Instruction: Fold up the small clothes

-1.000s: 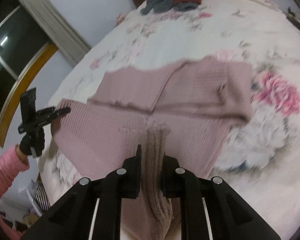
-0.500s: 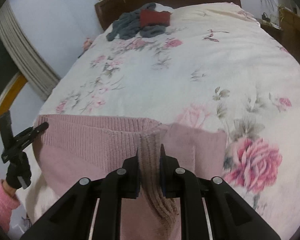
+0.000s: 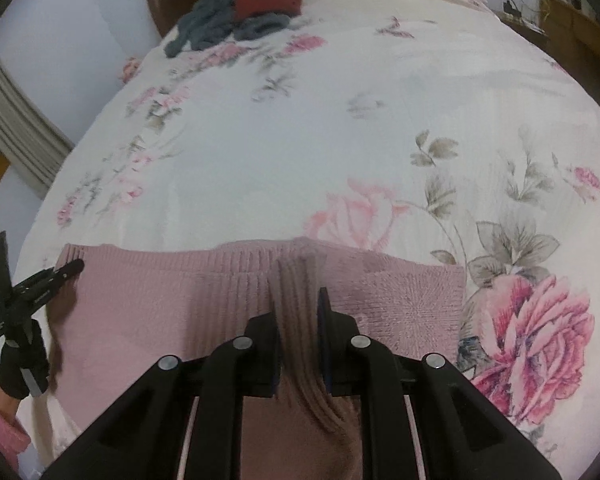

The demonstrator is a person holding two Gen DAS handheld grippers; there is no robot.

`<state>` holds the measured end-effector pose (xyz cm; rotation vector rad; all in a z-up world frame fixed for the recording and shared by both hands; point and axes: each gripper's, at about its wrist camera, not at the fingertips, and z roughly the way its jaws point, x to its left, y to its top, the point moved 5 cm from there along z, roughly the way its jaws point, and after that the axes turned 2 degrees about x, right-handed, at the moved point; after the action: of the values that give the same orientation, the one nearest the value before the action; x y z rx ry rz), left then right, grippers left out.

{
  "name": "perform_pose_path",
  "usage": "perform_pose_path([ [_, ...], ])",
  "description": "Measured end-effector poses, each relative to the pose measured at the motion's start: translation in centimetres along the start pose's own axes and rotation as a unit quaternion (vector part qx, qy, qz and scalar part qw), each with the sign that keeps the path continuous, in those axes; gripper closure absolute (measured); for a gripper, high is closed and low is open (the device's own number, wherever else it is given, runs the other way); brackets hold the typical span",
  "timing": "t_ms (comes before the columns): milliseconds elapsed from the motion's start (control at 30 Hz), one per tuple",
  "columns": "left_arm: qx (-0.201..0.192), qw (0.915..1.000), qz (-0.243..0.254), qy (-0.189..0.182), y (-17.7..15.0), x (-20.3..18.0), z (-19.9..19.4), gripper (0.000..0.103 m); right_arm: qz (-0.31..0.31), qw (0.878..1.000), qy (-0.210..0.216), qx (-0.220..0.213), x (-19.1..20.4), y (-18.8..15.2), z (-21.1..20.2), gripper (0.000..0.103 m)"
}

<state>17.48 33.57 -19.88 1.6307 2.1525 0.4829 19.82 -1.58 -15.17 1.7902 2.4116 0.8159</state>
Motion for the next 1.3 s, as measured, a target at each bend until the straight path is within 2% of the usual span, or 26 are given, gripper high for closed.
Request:
perform_pose_path([
  [100, 0.013, 0.9998, -0.003, 0.013, -0.6, 0.3, 1.1, 0.073, 0.014, 1.000, -0.004, 0.006, -0.8, -0.1, 0.9, 0.086],
  [200, 0.016, 0.9996, -0.020, 0.015, -0.8, 1.3, 1.1, 0.057, 0.023, 1.000, -0.002, 0.007, -1.4, -0.4, 0.8, 0.081],
  [233, 0.015, 0.9994, -0.026, 0.015, -0.7, 1.6, 1.0, 0.049, 0.023, 1.000, 0.000, 0.008, -1.5, -0.6, 0.6, 0.079],
  [300, 0.001, 0.9988, -0.048, 0.007, -0.8, 3.0, -0.5, 0.047, 0.027, 1.000, -0.003, 0.005, -2.2, -1.1, -0.6, 0.063],
  [400, -0.029, 0.9960, -0.084, 0.002, -1.6, 5.1, -3.3, 0.040, 0.058, 0.998, 0.029, -0.007, -3.5, -2.1, -3.4, 0.052],
  [500, -0.062, 0.9941, -0.089, 0.001, -3.0, 5.7, -6.5, 0.032, 0.083, 0.995, 0.058, -0.007, -4.9, -4.3, -6.2, 0.039],
  [533, -0.065, 0.9939, -0.089, -0.008, -3.7, 5.5, -7.2, 0.028, 0.085, 0.994, 0.063, -0.001, -5.2, -5.0, -6.7, 0.039],
  [633, -0.059, 0.9949, -0.073, -0.035, -5.6, 4.2, -8.7, 0.028, 0.087, 0.992, 0.084, 0.027, -5.6, -8.0, -7.7, 0.035],
  [867, 0.002, 0.9912, -0.035, -0.128, -10.3, -2.0, -8.7, 0.020, 0.110, 0.983, 0.131, 0.070, -4.9, -12.7, -6.3, 0.032],
  [1067, 0.030, 0.9900, -0.008, -0.138, -11.6, -4.7, -6.7, 0.019, 0.136, 0.976, 0.155, 0.065, -5.1, -13.7, -5.1, 0.031],
  [1233, 0.036, 0.9898, -0.021, -0.137, -11.6, -4.6, -5.2, 0.019, 0.142, 0.971, 0.180, 0.062, -5.0, -14.0, -4.3, 0.035],
  [1300, 0.038, 0.9893, -0.026, -0.139, -11.6, -4.5, -4.9, 0.019, 0.149, 0.968, 0.193, 0.059, -4.8, -13.8, -3.7, 0.042],
])
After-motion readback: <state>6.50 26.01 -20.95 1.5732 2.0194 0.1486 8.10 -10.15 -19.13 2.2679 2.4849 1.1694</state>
